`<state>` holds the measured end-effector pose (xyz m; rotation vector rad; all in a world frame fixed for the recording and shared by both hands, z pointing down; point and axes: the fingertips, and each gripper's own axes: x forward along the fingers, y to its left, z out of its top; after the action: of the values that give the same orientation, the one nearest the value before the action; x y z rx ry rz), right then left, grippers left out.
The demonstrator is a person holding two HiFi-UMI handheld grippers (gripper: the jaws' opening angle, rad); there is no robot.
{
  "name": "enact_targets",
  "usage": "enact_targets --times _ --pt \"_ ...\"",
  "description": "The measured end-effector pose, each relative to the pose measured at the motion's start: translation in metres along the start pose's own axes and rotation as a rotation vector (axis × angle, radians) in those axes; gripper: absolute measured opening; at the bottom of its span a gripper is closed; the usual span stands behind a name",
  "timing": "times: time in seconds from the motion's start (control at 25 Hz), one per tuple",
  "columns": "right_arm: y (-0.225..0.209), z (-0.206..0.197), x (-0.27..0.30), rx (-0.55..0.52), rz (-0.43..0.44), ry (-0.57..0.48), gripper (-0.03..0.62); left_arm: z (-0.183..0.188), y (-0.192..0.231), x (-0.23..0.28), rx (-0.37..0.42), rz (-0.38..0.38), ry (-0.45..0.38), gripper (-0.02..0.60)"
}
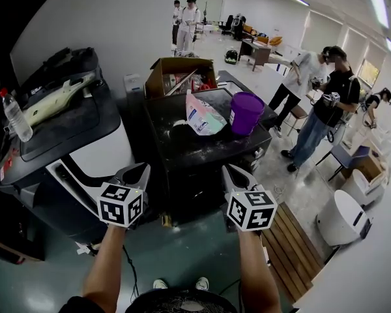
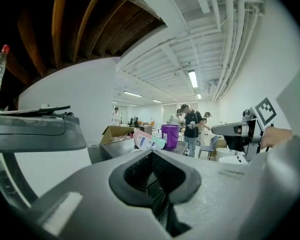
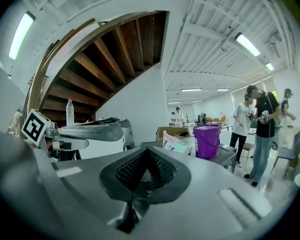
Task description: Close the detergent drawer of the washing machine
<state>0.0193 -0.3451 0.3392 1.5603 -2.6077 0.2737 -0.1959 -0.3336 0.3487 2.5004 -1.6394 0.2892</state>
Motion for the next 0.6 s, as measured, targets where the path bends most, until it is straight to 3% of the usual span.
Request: enact_targets --times 0.6 --pt "-0.0021 0.0004 -0.0062 -0.006 -0.017 -0.017 0.026 -0.0028 0.0069 -0.0049 -0.036 0.005 -0.005 0.002"
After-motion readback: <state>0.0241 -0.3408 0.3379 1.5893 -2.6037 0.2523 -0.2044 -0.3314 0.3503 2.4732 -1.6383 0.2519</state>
